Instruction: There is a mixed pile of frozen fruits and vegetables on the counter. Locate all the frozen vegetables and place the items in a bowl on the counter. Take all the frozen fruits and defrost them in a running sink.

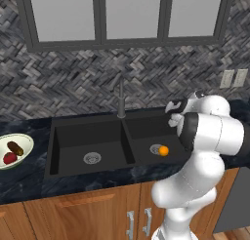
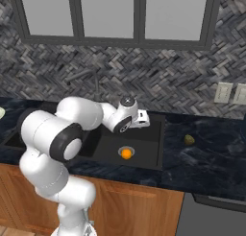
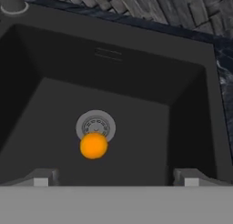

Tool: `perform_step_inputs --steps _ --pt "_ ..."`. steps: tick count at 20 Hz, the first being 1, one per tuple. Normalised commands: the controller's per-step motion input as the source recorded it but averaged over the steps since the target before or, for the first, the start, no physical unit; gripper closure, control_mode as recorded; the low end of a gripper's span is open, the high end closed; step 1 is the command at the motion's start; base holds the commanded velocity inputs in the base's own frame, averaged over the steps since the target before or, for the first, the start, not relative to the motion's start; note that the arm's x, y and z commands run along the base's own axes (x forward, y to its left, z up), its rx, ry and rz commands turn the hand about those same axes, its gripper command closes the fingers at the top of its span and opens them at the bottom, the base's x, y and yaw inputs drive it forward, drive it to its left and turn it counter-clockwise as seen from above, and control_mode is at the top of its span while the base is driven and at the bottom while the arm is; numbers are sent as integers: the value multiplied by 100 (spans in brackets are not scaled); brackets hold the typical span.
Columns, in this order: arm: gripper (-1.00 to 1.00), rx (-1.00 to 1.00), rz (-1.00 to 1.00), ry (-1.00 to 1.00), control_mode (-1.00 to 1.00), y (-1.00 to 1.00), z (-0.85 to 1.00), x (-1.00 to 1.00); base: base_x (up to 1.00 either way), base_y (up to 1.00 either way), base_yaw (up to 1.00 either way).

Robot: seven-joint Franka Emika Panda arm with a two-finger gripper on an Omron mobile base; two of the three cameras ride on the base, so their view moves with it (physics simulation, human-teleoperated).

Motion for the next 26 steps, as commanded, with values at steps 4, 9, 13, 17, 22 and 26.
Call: perform_step_inputs --steps 4,9,13,17,22,26 --pt "-100 0 -9 0 -100 -1 46 -6 0 0 0" --pt "-100 0 -7 0 -100 -11 31 -23 0 0 0" --pt "-100 0 -9 0 -100 -12 30 -20 0 0 0" --pt "-100 0 -11 0 -100 -25 24 -12 0 0 0" --pt "-100 0 -8 0 -100 -35 21 -5 0 0 0" --pt "-100 0 -6 0 -100 -42 10 -7 0 0 0"
